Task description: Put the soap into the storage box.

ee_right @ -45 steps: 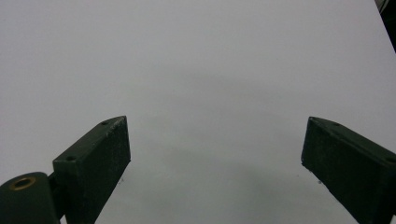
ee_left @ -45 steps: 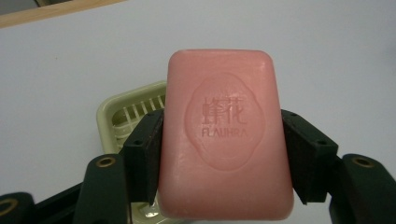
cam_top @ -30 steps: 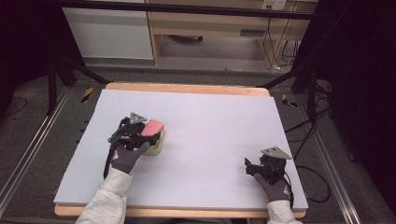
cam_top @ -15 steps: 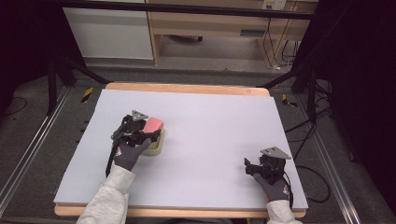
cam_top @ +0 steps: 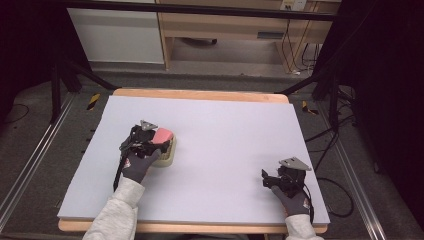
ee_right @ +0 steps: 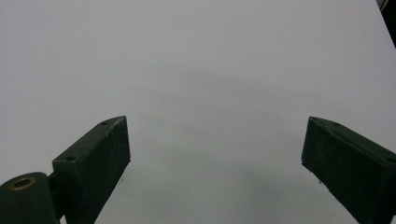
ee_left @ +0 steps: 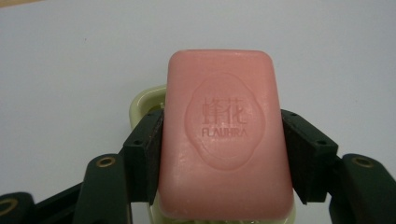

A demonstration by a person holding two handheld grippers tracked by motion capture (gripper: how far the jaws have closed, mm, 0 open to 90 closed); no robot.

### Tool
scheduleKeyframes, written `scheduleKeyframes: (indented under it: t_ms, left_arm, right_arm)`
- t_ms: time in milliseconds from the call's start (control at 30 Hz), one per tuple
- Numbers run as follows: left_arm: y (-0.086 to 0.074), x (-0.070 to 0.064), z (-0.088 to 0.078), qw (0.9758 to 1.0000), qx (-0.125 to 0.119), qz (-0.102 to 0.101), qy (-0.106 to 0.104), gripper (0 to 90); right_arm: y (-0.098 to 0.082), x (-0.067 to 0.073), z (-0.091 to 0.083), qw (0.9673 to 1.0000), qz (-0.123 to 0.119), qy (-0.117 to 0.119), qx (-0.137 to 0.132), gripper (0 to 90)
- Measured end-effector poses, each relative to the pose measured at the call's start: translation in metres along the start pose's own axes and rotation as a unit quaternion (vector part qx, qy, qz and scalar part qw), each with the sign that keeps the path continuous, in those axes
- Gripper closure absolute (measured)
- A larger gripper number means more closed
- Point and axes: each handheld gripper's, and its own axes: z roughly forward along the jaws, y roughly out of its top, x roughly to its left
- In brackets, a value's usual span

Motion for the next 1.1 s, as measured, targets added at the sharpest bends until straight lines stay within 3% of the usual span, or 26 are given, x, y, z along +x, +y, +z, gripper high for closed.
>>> scheduleKeyframes:
  t_ms: [500,1100]
  left_arm:
    - [-0.007,0.000,0.012,0.9997,0.021,0.005,0.007,37.0]
    - [-0.014,0.003,0.020,0.9994,0.034,-0.004,0.008,37.0]
  right_arm:
    - [0.000,0.000,0.000,1.0000,0.000,0.000,0.000,8.2]
    - [0.000,0.000,0.000,1.0000,-0.001,0.000,0.001,8.1]
